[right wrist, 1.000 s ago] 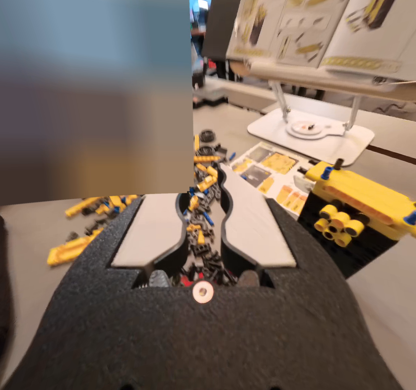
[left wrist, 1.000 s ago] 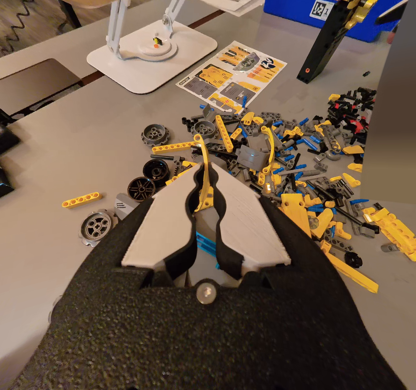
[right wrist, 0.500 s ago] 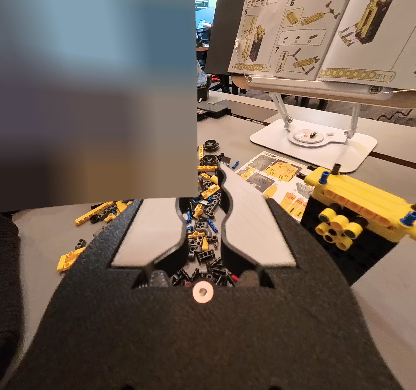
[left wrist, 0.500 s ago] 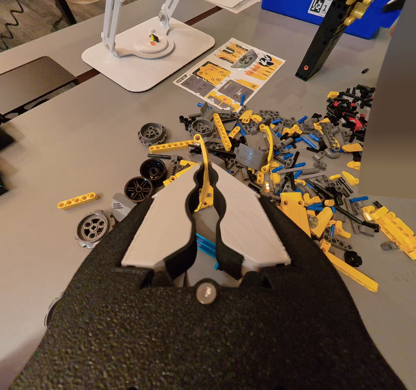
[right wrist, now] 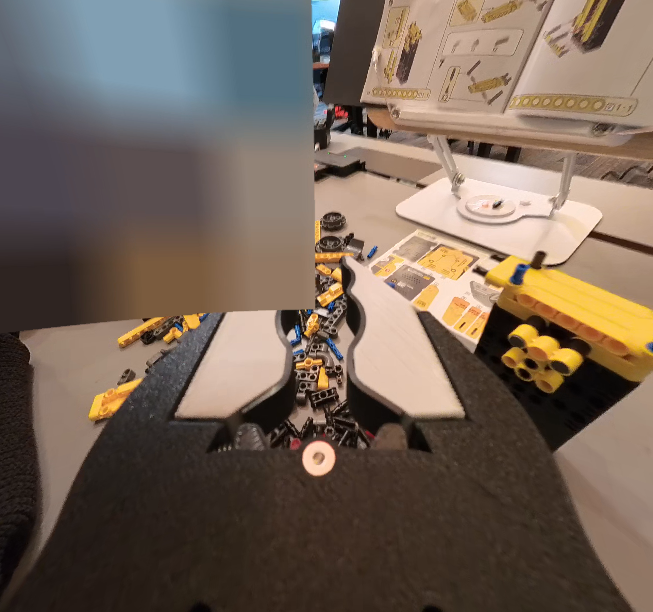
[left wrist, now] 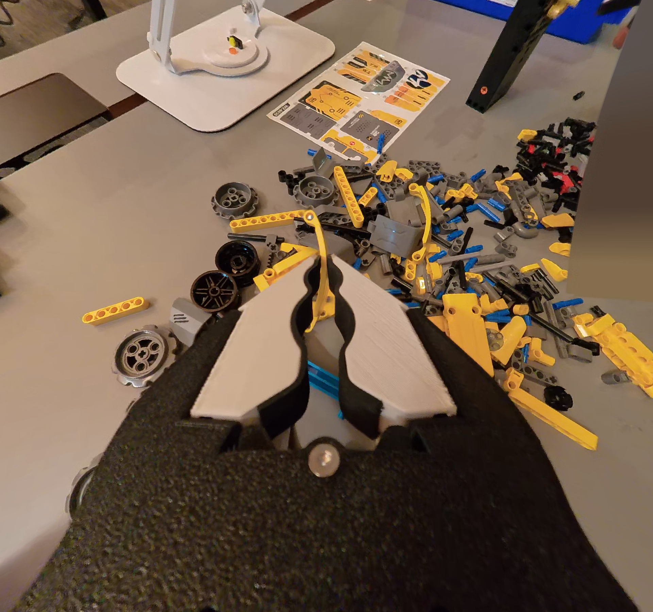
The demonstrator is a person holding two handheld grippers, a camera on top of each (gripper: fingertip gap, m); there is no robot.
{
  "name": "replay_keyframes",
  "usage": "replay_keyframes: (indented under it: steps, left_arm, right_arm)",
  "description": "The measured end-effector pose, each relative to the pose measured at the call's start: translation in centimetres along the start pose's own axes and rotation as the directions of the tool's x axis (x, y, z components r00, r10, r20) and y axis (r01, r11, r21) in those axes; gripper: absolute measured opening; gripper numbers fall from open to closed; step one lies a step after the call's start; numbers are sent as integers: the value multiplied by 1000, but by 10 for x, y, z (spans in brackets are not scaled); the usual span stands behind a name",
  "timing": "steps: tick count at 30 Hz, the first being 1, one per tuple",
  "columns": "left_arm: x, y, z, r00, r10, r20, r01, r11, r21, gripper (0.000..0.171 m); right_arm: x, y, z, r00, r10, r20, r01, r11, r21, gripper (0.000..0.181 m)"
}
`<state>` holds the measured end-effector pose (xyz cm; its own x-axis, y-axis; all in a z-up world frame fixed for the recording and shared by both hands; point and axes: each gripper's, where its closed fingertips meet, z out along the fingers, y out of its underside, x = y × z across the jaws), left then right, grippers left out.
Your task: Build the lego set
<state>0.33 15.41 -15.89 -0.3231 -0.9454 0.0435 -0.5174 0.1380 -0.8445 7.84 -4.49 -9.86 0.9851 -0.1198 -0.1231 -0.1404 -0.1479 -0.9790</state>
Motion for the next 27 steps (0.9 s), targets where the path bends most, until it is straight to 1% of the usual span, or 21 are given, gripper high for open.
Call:
replay_keyframes:
  steps: [1,5,9,17,22,27]
  left_arm:
    - [2,1,1,1000,5,-12,-5,1000,-8,3]
    - [11,6,4,999,32,-44,-34,999,-36,3]
    - [14,11,6,998,36,-59,-40,997,-66,3]
    - [13,14,6,998,38,-55,-42,996,-76,3]
    - [11,14,7,998,40,-45,-43,996,-79,3]
    - [9,13,7,998,44,-34,-47,996,-70,3]
  right_arm:
    - [-1,5,2,1000,2,5,-2,1000,-26,20]
    - [-4,21,10,1000,-16,13,17,993,-114,20]
    - [-4,26,12,999,-48,6,48,989,-139,21]
    - [-2,23,10,1000,-19,5,19,992,-122,20]
    - [3,24,9,1000,-20,-19,17,992,-128,21]
    - [7,14,4,999,-19,-42,15,997,-81,20]
